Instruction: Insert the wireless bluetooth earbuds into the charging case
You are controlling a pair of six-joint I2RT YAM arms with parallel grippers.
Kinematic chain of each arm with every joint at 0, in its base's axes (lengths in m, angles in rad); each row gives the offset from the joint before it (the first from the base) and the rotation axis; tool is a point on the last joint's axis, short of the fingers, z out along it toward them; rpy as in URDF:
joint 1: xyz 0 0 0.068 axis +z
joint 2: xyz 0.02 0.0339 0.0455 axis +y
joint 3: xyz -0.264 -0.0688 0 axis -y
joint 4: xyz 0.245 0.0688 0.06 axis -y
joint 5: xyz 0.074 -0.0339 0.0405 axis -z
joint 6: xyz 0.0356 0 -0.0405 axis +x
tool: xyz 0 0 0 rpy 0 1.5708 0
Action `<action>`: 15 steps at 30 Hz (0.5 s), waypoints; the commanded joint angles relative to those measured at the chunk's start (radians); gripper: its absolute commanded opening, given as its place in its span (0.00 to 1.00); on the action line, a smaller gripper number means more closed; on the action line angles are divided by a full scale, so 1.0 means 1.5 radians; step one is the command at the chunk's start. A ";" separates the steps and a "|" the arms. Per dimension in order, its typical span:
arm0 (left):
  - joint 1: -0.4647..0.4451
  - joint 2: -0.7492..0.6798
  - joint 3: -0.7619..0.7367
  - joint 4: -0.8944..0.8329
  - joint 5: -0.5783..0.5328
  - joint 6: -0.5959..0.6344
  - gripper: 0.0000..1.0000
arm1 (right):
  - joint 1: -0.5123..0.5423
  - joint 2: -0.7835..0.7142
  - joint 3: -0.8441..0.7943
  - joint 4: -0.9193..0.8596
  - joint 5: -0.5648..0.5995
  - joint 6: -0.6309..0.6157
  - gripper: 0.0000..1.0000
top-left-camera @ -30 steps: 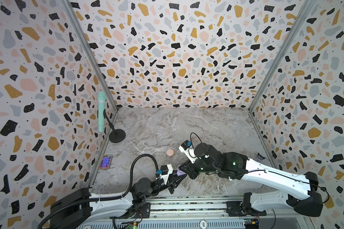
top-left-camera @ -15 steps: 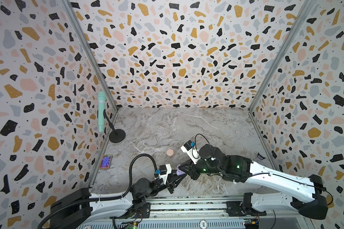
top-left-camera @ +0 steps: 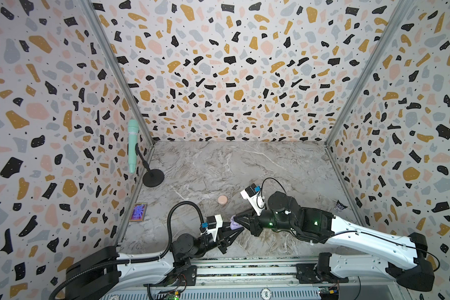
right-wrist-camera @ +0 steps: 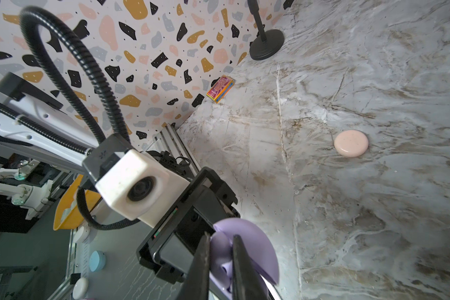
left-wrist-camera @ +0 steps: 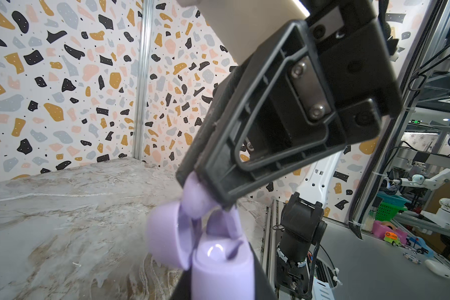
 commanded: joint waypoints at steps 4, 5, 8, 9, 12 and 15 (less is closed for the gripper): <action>-0.002 -0.001 -0.015 0.074 0.016 0.000 0.00 | -0.002 -0.031 -0.023 0.055 0.005 0.016 0.11; -0.002 -0.001 -0.015 0.075 0.016 -0.001 0.00 | -0.002 -0.031 -0.024 0.057 0.004 0.018 0.11; -0.002 -0.001 -0.016 0.077 0.015 0.001 0.00 | 0.000 -0.033 -0.032 0.068 0.001 0.021 0.11; -0.002 -0.001 -0.016 0.076 0.014 0.002 0.00 | 0.000 -0.035 -0.036 0.074 0.000 0.024 0.11; -0.002 0.003 -0.016 0.080 0.015 0.003 0.00 | 0.001 -0.039 -0.046 0.097 -0.003 0.032 0.11; -0.002 0.005 -0.016 0.082 0.016 0.003 0.00 | 0.004 -0.039 -0.054 0.113 -0.004 0.036 0.10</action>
